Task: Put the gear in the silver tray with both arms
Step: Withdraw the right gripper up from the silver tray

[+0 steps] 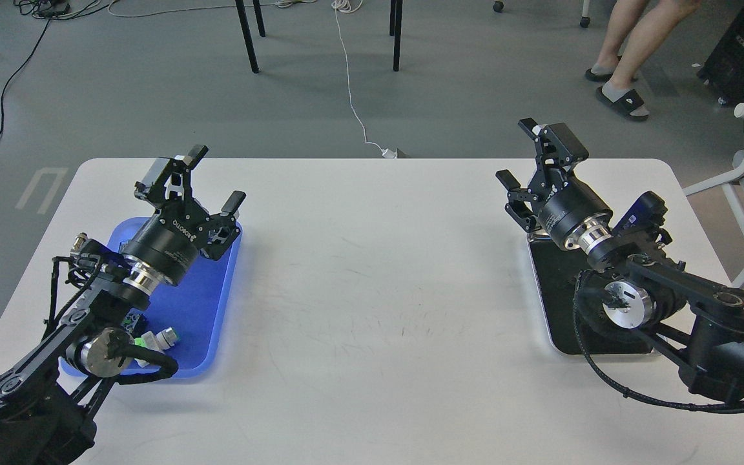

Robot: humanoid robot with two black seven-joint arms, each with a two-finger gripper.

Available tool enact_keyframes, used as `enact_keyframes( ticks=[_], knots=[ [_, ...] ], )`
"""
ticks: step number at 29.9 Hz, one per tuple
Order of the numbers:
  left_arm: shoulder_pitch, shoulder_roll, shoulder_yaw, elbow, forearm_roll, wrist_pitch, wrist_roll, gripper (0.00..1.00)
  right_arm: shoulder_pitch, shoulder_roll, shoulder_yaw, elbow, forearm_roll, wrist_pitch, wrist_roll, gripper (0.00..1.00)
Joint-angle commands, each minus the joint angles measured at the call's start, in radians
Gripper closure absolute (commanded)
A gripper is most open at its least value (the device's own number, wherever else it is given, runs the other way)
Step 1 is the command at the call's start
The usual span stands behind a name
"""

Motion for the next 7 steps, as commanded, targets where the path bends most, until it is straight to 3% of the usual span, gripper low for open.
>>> enact_keyframes(
  ticks=[1, 7],
  knots=[
    [0.022, -0.020, -0.007, 0.005, 0.033, 0.000, 0.000, 0.02, -0.042, 0.048, 0.060, -0.034, -0.001, 0.001, 0.000, 0.01],
    [0.025, -0.046, -0.016, 0.018, 0.039, 0.001, 0.000, 0.02, -0.064, 0.063, 0.065, -0.033, -0.001, 0.004, 0.000, 0.01]
  ],
)
